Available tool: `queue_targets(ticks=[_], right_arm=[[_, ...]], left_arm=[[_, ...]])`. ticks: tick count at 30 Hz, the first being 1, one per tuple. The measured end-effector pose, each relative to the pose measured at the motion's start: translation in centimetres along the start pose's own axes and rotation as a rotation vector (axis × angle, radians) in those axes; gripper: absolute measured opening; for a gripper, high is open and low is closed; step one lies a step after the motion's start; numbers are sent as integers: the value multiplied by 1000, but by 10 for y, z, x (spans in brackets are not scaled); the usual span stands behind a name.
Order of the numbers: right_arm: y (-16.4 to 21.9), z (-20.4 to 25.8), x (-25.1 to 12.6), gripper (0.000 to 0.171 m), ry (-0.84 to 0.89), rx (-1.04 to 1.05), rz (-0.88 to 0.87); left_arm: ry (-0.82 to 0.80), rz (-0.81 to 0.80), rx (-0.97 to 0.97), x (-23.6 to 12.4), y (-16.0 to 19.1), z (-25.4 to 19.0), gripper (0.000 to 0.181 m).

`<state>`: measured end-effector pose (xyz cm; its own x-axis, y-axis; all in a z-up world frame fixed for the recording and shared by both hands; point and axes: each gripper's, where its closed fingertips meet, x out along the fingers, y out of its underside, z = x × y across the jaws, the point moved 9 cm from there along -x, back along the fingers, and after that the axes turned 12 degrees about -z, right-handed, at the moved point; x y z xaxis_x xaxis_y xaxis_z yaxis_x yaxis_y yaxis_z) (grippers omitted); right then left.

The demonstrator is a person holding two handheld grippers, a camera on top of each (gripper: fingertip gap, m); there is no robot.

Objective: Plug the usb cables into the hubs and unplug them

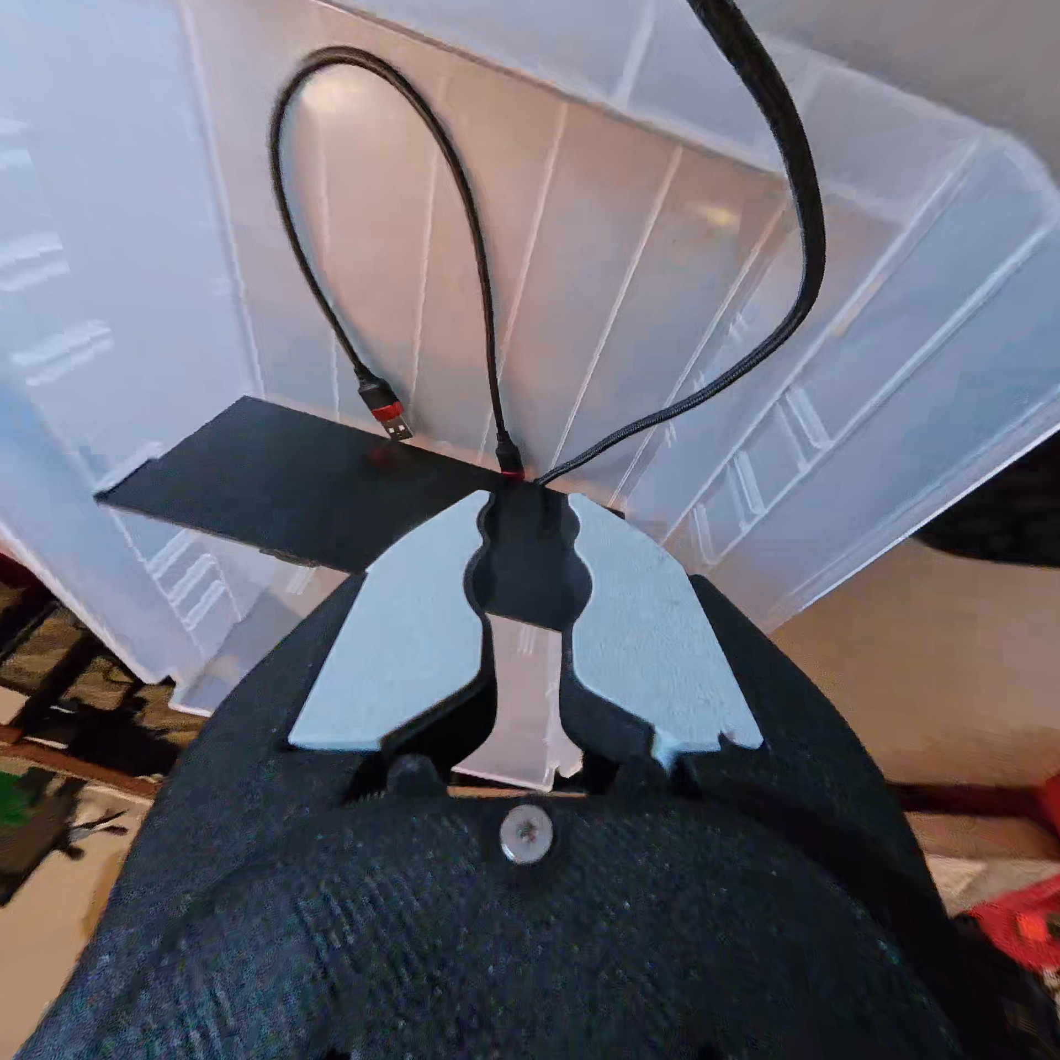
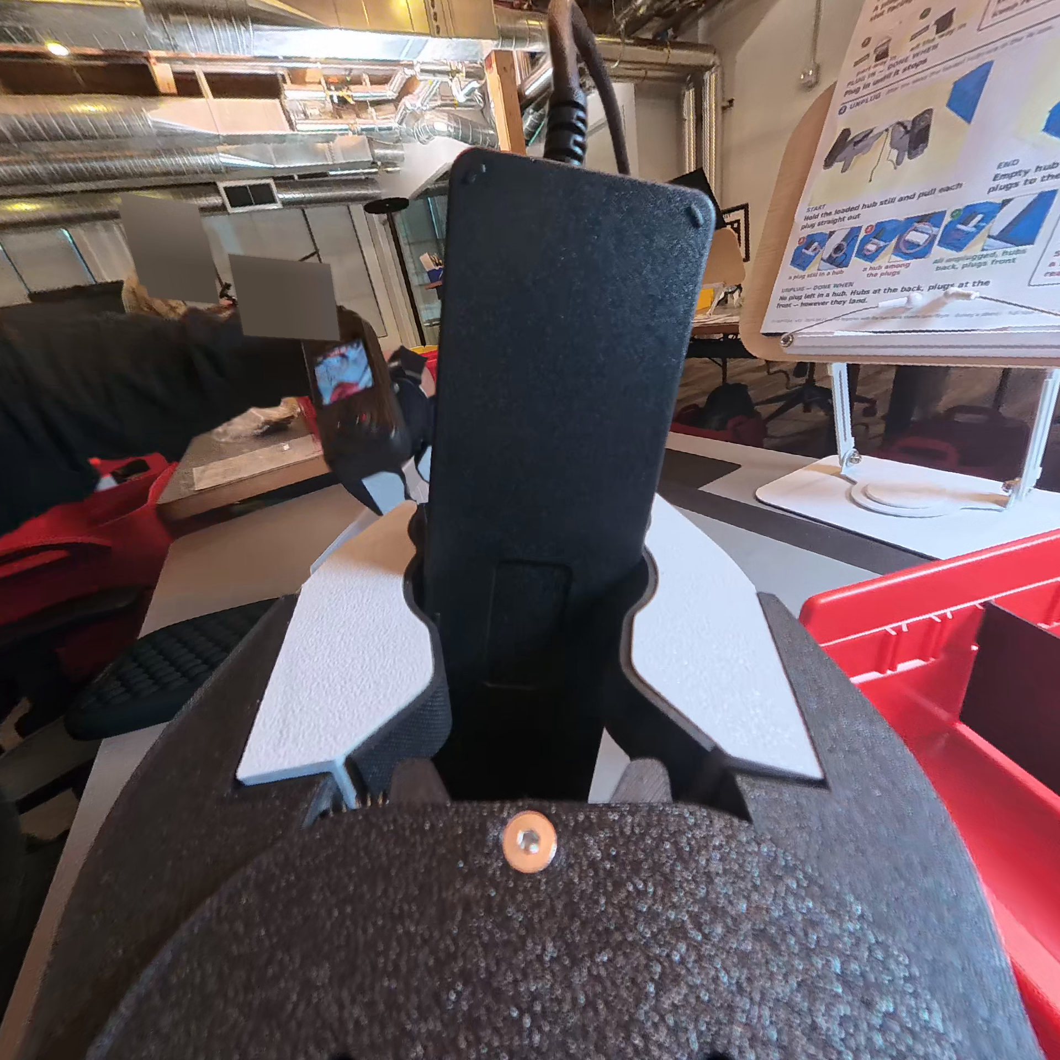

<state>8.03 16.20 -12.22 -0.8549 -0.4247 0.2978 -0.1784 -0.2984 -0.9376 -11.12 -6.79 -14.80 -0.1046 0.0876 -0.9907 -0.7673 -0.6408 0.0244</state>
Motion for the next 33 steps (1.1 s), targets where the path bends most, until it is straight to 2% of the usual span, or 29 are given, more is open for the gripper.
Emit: queue_targets(ticks=[4, 8, 11, 12, 15, 22, 24, 26, 29, 33], right_arm=[[0, -3, -1, 66, 12, -9, 2], [0, -8, -3, 66, 21, -4, 4], [0, -13, -5, 65, 29, 8, 7], [0, -14, -5, 66, 32, 10, 6], [-2, -16, -7, 65, 35, 24, -5], [-8, -13, -7, 65, 34, 28, -30], [-9, -12, -6, 65, 32, 29, -33], [-8, -12, -5, 65, 31, 33, -32], [-6, -13, -5, 65, 32, 44, -28], [-5, -14, -5, 65, 33, 44, -25]], left_arm=[[139, 141, 207, 22, -7, -6, 24], [236, 176, 263, 40, -8, -12, 27], [280, 173, 273, 49, -7, -17, 18], [308, 148, 262, 51, -7, -20, 6], [352, 109, 232, 58, -3, -27, 4], [378, -302, 48, 46, -9, -23, 3], [376, -496, -53, 35, -16, -15, 2], [318, -621, -117, 26, -18, -4, 3], [268, -683, -216, 16, -15, 8, 3], [197, -642, -268, 12, -11, 15, 3]])
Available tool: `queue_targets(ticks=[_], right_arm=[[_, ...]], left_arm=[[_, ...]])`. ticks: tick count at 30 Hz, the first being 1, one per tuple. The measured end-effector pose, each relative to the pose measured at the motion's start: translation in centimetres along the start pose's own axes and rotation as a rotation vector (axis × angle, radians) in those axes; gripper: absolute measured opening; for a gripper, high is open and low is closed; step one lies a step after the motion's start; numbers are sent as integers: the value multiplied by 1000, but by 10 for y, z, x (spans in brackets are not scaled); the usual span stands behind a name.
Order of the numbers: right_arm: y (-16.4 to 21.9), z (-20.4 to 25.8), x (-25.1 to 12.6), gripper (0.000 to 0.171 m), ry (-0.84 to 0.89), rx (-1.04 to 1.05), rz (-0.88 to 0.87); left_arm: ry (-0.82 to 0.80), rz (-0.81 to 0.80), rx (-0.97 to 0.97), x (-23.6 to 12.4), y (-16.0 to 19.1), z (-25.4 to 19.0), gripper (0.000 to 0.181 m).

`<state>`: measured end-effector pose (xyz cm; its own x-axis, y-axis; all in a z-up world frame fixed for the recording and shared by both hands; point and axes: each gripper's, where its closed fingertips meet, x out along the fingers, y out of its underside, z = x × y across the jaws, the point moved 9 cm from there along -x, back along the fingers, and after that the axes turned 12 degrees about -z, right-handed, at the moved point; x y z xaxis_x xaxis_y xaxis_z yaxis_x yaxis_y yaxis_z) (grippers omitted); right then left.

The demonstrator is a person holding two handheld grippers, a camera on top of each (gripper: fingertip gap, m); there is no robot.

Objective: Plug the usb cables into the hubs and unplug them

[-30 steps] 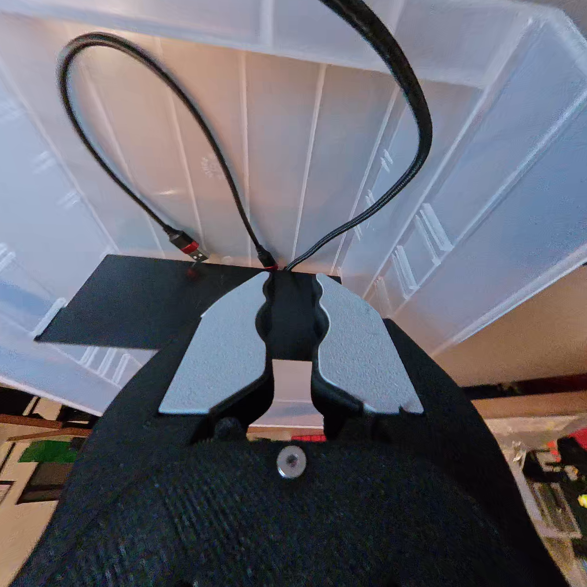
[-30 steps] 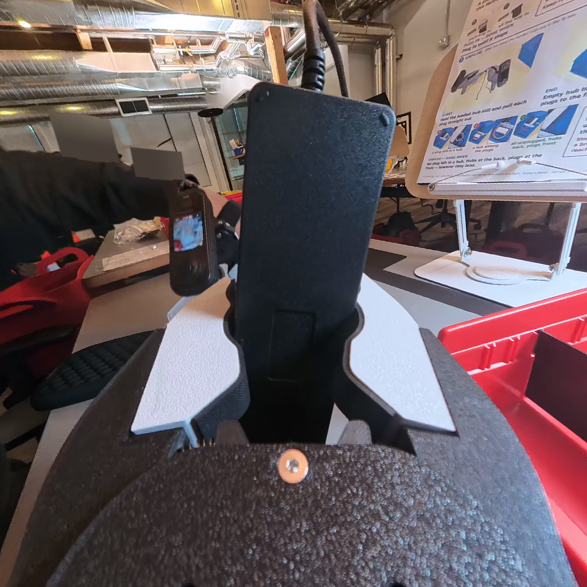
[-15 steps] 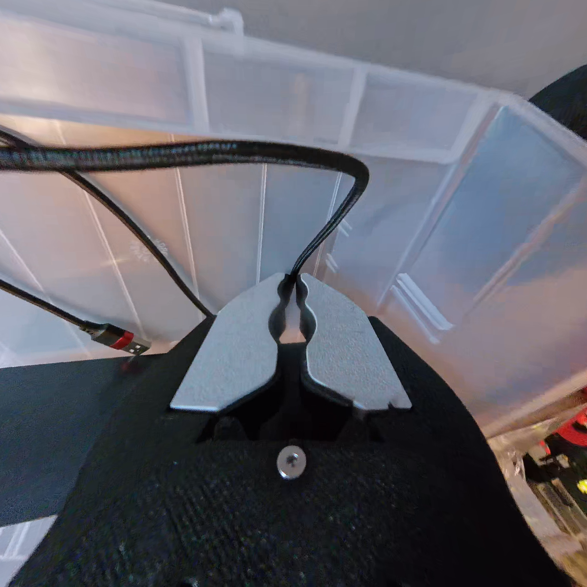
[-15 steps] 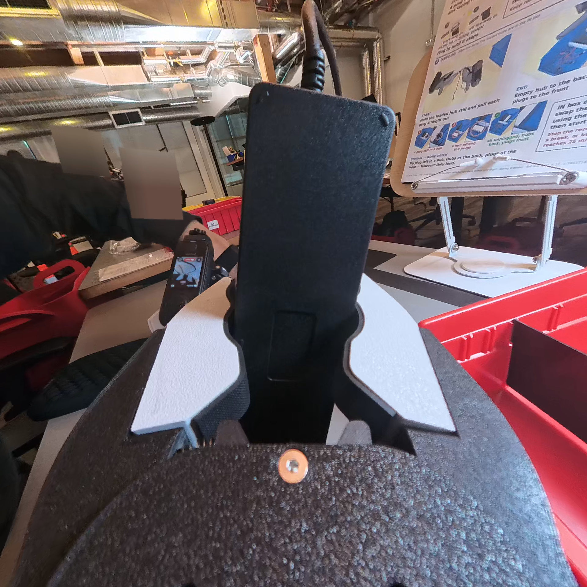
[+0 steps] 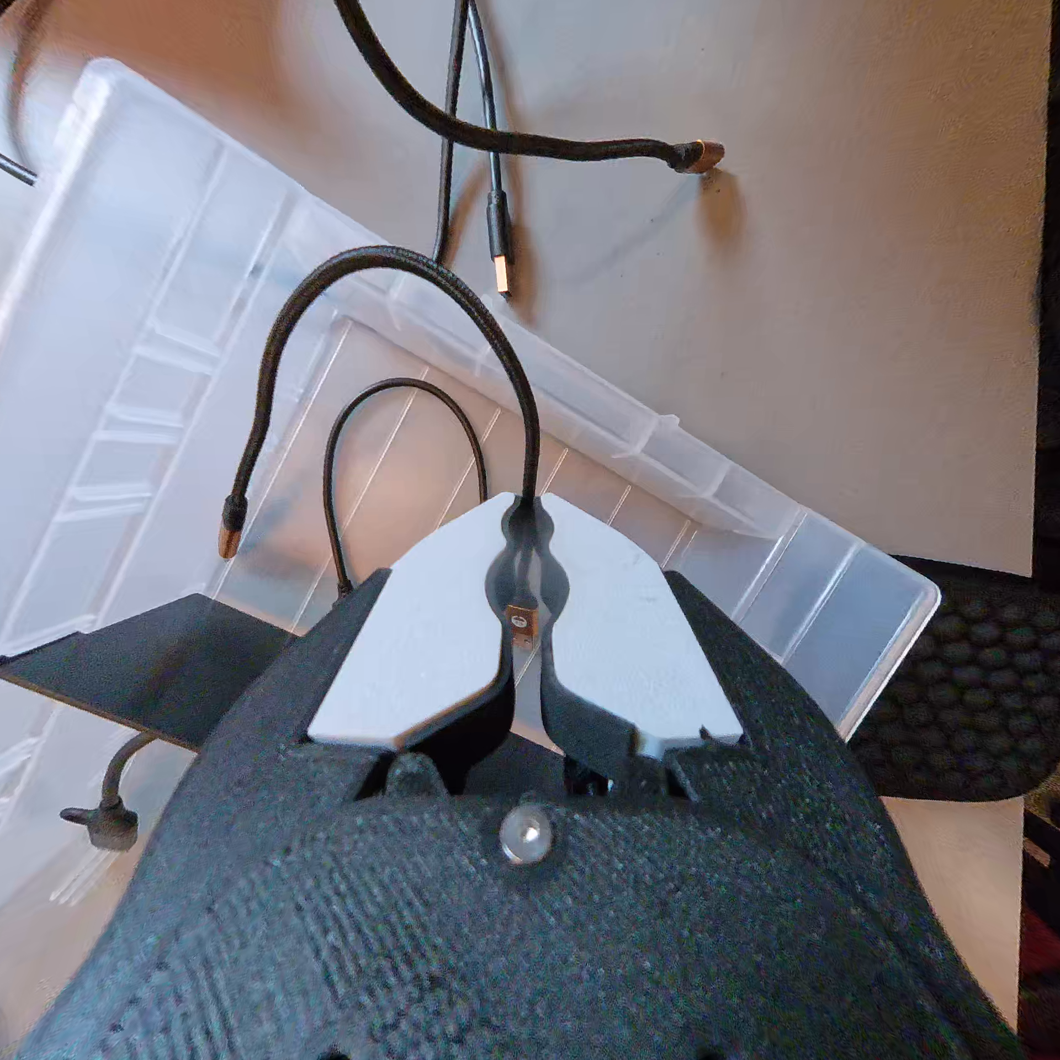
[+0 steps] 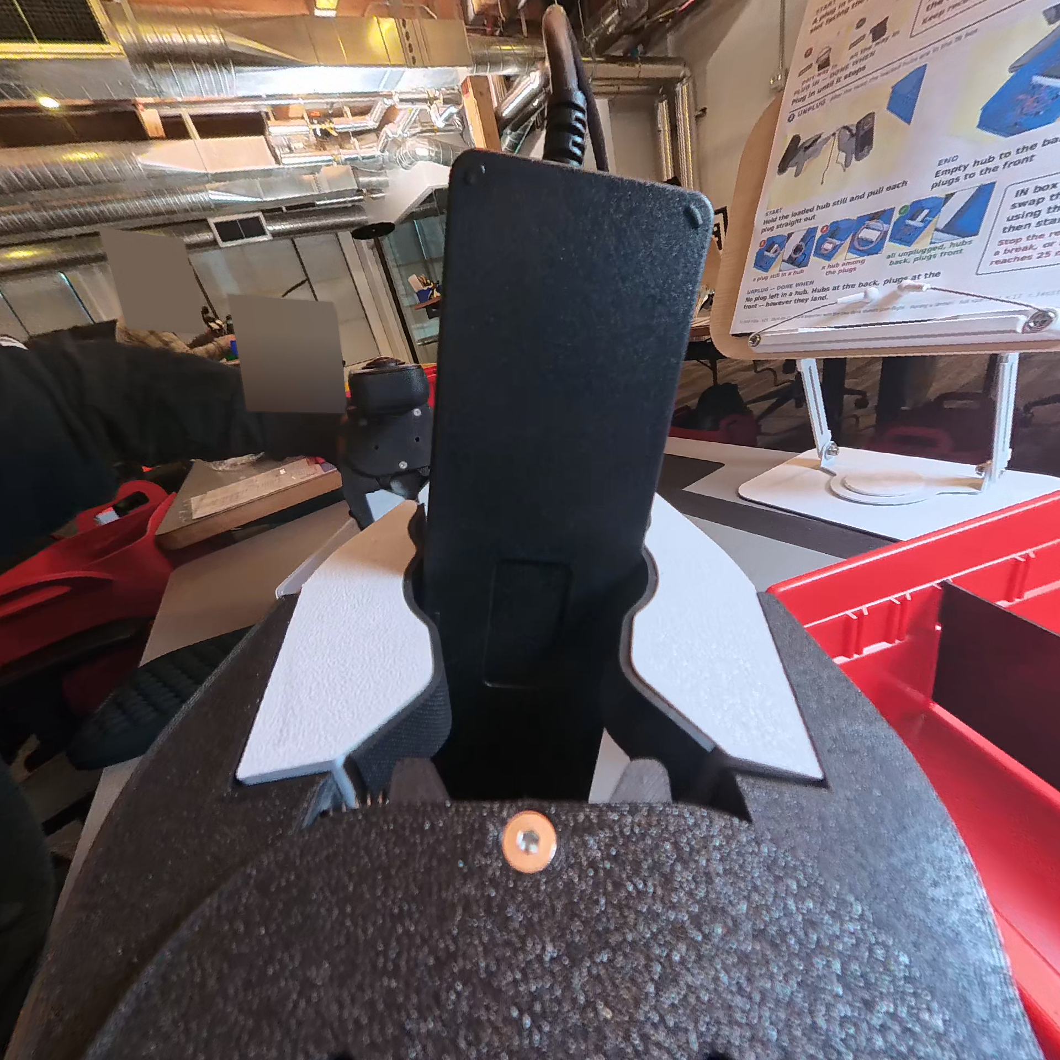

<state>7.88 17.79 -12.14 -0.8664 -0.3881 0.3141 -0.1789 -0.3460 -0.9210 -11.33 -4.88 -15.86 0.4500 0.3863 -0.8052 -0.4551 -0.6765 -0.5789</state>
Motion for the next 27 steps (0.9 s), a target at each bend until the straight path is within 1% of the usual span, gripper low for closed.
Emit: queue_targets(ticks=[2, 6, 10, 13, 14, 15, 17, 19, 21, 24, 27], right_arm=[[0, 0, 0, 65, -1, 0, -1], [-2, 0, -1, 65, -4, -2, -9], [-5, 2, -2, 65, -10, -15, -20], [-6, 3, -3, 65, -8, -31, -24], [-7, 3, -3, 65, -6, -36, -24], [-7, 3, -4, 65, -3, -39, -24], [-8, 1, -5, 65, 3, -37, -28], [-9, 0, -6, 65, 8, -32, -34], [-10, -1, -6, 65, 10, -30, -38], [-10, -1, -6, 65, 9, -28, -40], [-10, 1, -5, 65, 6, -31, -40]], left_arm=[[-35, -3, -8, -2, 0, 1, 0], [-108, 26, -38, -6, 0, 2, 15], [-112, 123, -25, 11, 2, -5, 25], [-114, 159, -9, 29, 2, -8, 22], [-119, 158, -13, 33, 2, -9, 8], [-122, 164, -14, 37, 2, -9, 5], [-147, 174, -9, 34, 3, -11, 5], [-184, 142, -16, 21, 1, -14, 4], [-254, 73, -44, 2, -4, -17, 4], [-360, -96, -108, -26, -22, -28, 4], [-374, -186, -147, -29, -44, -50, 4]])
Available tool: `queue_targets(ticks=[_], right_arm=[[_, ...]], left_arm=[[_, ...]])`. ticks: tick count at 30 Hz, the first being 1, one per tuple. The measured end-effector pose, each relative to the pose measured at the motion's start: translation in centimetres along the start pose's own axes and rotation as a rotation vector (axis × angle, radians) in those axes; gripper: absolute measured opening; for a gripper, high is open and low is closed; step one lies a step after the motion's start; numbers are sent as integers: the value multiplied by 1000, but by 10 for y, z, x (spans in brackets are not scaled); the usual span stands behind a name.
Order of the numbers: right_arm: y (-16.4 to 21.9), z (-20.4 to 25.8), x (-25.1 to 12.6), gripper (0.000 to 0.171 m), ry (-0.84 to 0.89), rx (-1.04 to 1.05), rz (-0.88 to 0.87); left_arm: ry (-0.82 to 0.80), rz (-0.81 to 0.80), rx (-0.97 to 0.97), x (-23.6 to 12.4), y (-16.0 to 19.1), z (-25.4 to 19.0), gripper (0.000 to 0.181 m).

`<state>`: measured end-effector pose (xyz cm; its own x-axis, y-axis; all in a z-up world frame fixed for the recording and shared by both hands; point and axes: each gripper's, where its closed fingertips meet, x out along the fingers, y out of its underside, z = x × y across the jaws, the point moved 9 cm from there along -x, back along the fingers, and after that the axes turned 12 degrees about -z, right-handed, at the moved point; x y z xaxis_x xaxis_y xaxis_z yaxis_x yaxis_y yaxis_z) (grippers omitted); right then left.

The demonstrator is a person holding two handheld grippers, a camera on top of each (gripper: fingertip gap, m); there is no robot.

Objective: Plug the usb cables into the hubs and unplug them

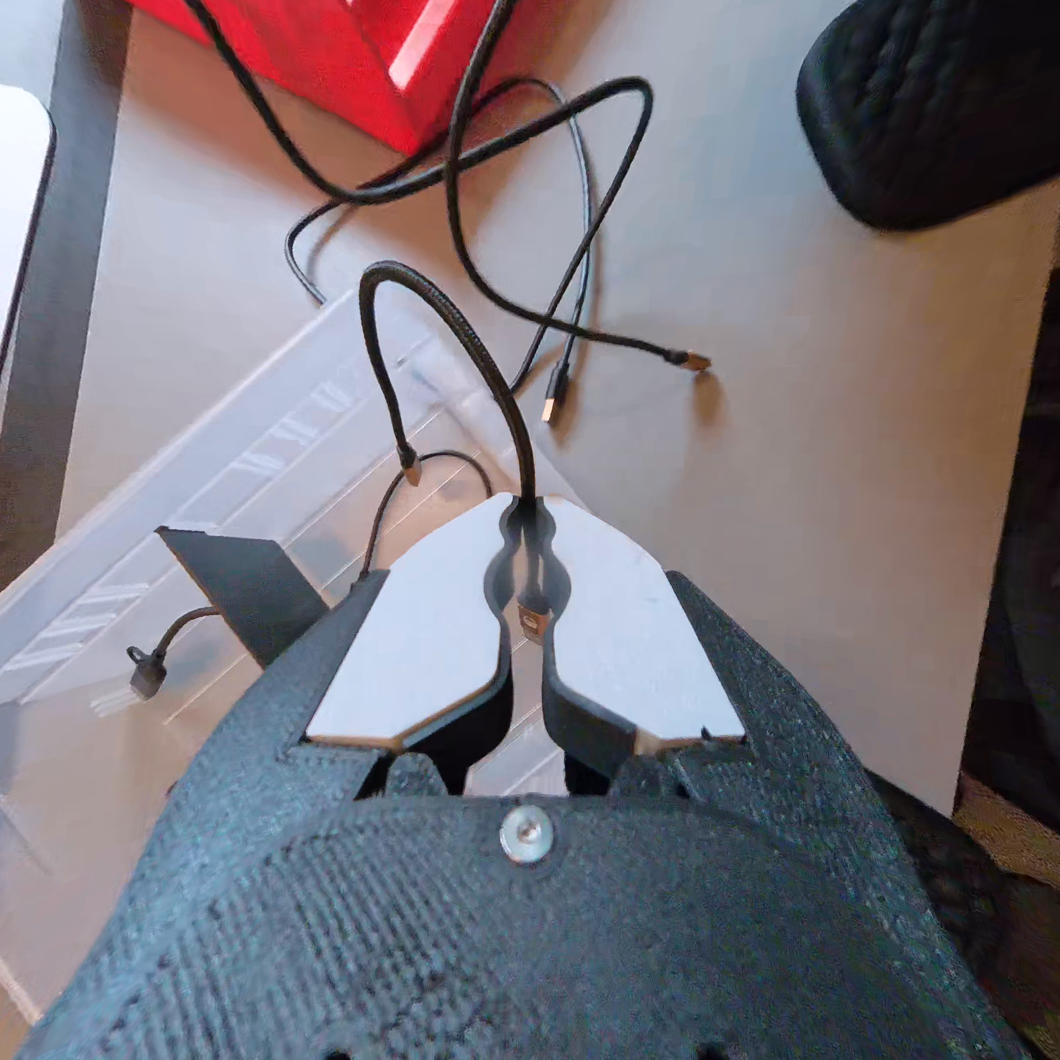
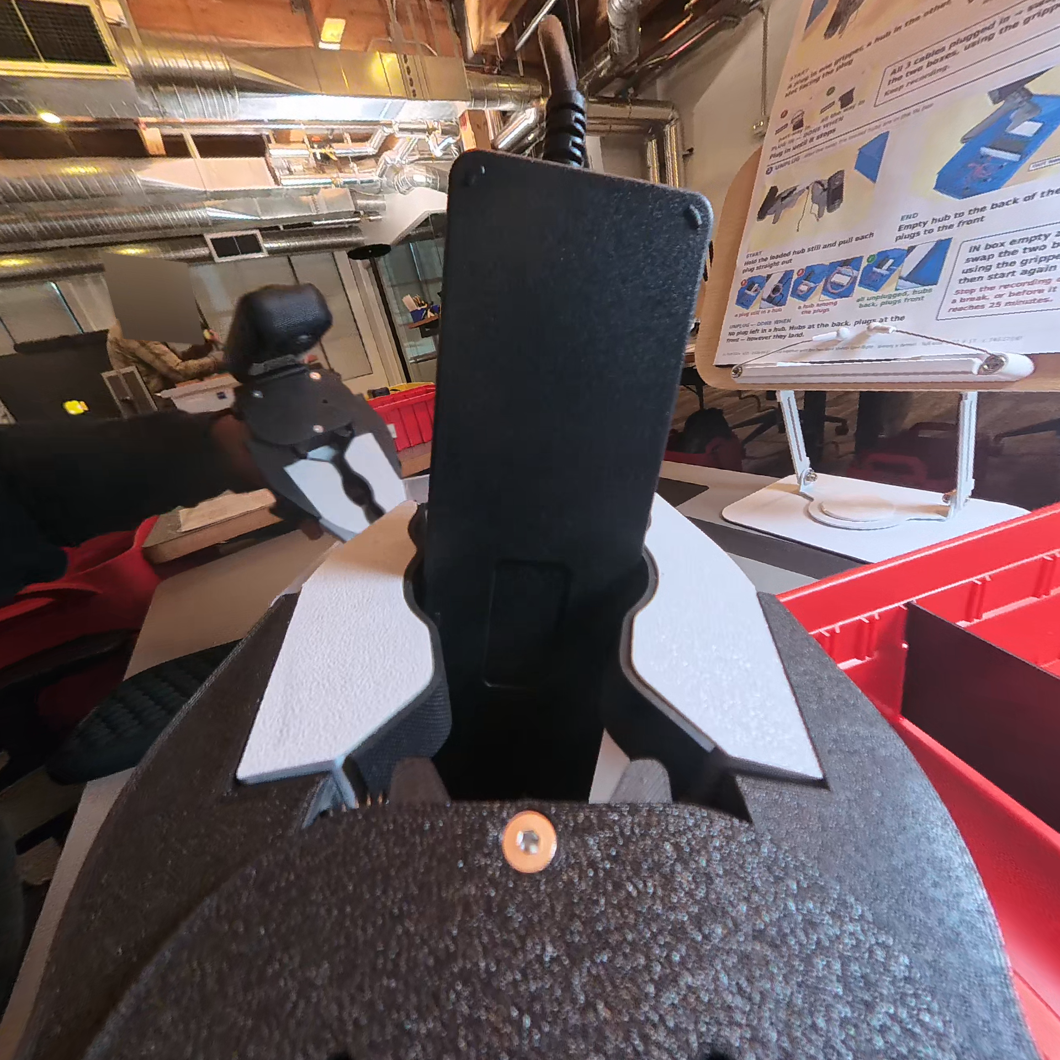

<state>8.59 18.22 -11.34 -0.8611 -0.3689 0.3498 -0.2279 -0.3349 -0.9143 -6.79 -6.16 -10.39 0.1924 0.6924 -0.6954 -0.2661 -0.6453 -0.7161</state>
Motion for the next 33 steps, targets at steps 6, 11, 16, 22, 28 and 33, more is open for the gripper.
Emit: queue_targets(ticks=[6, 11, 16, 22, 28, 33], right_arm=[[-1, 2, 0, 65, 3, -5, -5], [-2, 0, -1, 66, 12, -12, -7], [-4, 0, -3, 66, 16, -11, -15], [-3, -1, -2, 66, 17, -5, -15], [-1, 0, -1, 65, 15, -5, -9], [1, 0, 0, 65, 1, 6, -10]], left_arm=[[51, 90, 89, 36, -8, -67, 4], [-112, 389, 288, 66, 19, -68, 4], [-132, 499, 317, 58, 38, -61, 5], [-269, 599, 288, 35, 75, -26, 5], [-373, 635, 231, 11, 108, 13, 5], [-393, 333, 140, -5, 78, 4, 4]])
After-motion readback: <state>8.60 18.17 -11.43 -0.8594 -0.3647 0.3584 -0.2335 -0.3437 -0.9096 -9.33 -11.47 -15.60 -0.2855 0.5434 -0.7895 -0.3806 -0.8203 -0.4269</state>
